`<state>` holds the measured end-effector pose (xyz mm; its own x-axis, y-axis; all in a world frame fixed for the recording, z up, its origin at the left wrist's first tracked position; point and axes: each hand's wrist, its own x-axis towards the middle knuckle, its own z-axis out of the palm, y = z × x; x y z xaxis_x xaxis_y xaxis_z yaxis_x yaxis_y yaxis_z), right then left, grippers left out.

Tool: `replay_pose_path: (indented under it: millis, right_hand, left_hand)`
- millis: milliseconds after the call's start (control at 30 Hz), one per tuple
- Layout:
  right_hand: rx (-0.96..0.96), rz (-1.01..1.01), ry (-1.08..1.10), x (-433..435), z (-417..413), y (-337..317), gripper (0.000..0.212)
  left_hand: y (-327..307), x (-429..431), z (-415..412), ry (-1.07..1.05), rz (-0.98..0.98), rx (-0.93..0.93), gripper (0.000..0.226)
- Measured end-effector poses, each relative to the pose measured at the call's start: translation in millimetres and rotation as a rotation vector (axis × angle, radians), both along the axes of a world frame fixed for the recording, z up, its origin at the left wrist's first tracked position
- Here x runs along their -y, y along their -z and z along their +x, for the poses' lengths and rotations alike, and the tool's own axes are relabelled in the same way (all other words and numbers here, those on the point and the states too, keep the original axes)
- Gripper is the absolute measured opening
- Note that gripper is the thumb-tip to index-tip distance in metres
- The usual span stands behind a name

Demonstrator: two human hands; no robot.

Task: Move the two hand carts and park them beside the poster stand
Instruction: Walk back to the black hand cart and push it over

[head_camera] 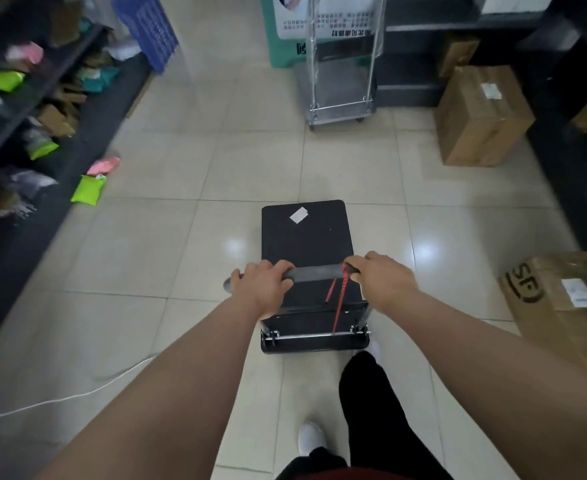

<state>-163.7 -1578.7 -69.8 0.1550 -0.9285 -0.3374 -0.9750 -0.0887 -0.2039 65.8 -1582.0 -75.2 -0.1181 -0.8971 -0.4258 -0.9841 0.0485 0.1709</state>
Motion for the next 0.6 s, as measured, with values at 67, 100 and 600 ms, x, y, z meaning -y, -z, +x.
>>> replay_pose_path:
  millis: [67, 100, 600]
  right_hand:
    - [-0.008, -0.014, -0.015, 33, 4, 2, 0.025]
    - [-0.008, -0.027, -0.024, 53, 4, 3, 0.024]
    - [0.081, 0.024, -0.143, 347, -20, 0, 0.026]
  left_hand:
    - [0, 34, 4, -0.001, 0.011, 0.009, 0.029]
    - [1, 53, 5, -0.005, 0.008, 0.016, 0.029]
    - [-3, 287, -37, -0.255, 0.045, 0.004, 0.032]
